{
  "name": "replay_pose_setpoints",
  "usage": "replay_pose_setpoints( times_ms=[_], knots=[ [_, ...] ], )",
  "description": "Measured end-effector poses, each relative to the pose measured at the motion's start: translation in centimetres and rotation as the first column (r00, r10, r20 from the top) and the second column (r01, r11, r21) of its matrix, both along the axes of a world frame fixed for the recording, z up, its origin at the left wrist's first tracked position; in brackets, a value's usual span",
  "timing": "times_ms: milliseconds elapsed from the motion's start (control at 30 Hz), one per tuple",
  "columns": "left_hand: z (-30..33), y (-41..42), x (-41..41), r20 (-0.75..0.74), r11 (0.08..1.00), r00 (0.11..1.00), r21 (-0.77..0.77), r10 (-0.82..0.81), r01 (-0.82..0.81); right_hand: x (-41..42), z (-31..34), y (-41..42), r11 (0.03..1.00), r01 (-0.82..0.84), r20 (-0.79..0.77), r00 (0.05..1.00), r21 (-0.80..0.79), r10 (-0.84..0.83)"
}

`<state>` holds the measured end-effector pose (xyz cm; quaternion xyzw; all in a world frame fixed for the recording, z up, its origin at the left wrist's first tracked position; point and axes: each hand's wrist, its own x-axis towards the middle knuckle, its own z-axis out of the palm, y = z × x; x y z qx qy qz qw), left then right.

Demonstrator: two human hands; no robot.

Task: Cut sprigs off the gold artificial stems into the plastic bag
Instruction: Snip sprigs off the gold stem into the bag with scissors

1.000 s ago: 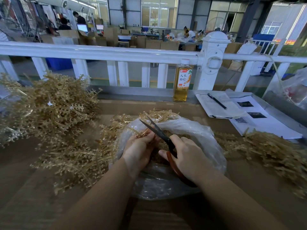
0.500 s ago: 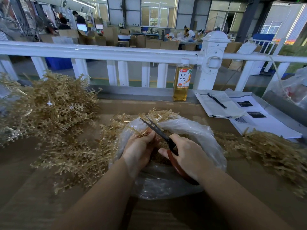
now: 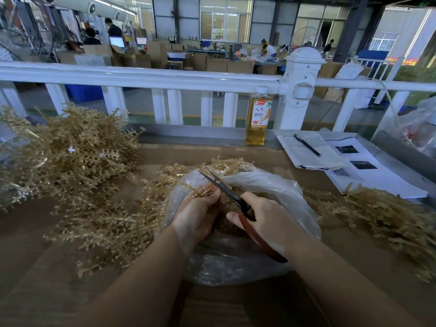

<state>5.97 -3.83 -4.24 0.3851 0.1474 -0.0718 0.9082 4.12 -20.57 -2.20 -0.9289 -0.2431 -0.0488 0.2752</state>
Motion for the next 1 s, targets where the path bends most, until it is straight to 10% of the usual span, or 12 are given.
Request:
replay_pose_setpoints(
  times_ms=[1000],
  knots=[
    [-0.3,-0.3,0.4,0.02,0.998,0.998,-0.032,0.056,-0.055,-0.5,-1.0,0.4,0.99,0.093,0.174,0.982,-0.101,-0.074]
  ],
)
